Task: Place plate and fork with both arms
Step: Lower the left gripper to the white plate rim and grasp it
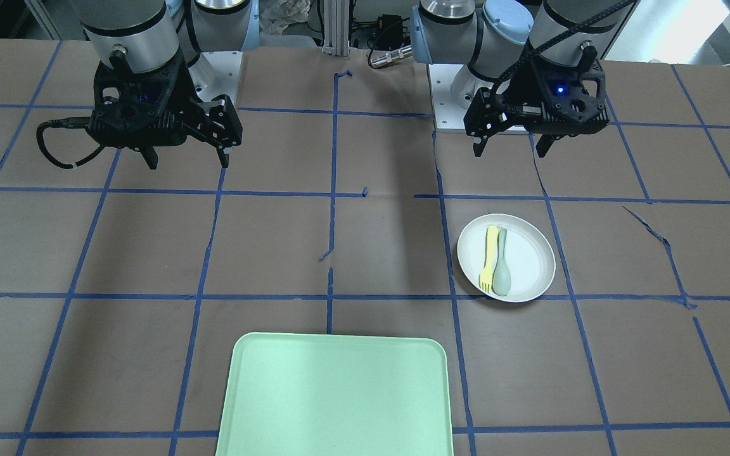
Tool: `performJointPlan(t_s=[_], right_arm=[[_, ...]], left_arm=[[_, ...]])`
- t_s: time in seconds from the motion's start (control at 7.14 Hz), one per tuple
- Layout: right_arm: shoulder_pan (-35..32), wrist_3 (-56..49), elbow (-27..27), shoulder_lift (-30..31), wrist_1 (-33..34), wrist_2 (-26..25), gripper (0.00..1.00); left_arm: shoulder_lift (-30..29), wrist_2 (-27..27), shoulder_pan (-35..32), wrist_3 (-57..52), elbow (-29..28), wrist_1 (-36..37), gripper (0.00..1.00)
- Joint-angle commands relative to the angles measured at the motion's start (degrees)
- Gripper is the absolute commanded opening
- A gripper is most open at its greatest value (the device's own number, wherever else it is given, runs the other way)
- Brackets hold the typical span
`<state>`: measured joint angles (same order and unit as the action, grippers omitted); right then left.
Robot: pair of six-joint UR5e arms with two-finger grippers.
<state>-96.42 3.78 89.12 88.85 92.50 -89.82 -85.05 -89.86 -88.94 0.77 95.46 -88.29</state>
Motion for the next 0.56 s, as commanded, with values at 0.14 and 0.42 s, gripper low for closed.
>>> performJointPlan(t_s=[0.14,0.42], right_arm=[[0.0,0.0,0.3,-0.2,0.5,0.1,1.0],[0.0,0.0,0.5,-0.2,0.4,0.1,1.0]], left_arm=[[-2.4,-0.3,6.9,-13.9,7.1,6.3,0.98],[-3.8,0.1,18.1,-27.7,22.8,27.1,0.96]])
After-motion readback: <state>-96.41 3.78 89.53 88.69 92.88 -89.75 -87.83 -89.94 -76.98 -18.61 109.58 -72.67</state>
